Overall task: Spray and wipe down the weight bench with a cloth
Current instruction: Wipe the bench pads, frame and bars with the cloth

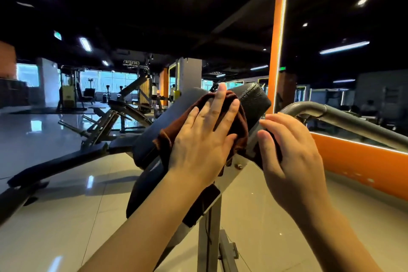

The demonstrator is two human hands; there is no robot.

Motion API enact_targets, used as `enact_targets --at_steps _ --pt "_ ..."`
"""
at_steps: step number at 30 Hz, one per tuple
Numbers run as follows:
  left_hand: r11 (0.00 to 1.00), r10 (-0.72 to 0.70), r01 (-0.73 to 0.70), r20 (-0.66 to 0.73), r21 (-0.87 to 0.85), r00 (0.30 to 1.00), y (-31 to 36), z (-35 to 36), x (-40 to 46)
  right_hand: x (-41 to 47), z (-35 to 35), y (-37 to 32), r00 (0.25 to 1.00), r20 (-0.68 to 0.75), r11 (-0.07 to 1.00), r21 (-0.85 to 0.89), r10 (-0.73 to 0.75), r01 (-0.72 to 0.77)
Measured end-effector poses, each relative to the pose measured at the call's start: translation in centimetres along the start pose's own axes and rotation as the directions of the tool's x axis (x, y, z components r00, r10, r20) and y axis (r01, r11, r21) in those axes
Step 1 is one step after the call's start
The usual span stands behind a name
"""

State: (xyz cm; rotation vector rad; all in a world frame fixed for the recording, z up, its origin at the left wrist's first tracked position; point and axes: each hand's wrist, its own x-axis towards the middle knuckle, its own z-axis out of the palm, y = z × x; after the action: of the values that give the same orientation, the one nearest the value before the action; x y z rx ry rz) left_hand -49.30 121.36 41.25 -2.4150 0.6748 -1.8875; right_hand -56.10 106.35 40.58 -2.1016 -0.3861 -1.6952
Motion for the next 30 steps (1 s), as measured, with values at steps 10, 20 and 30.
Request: enact_targets --at_steps 10,20,30 --pt "0.995 -0.095 0.096 0.125 -0.007 0.988 -2.7 -1.9 -9.4 -0.6 -1.2 0.2 0.967 0.253 0.984 -0.172 -0.004 0.049" --pt "0.979 -0.053 0.087 0.182 -0.184 0.982 2.1 -0.1 2.9 -0.7 -1.5 1.4 0.98 0.2 0.998 -0.061 -0.007 0.019" --pt "0.913 -0.172 0.253 0.261 -0.32 0.95 -1.0 -2.5 -3.2 -1.1 -1.3 1.1 0.981 0.195 1.0 0.028 -0.016 0.011"
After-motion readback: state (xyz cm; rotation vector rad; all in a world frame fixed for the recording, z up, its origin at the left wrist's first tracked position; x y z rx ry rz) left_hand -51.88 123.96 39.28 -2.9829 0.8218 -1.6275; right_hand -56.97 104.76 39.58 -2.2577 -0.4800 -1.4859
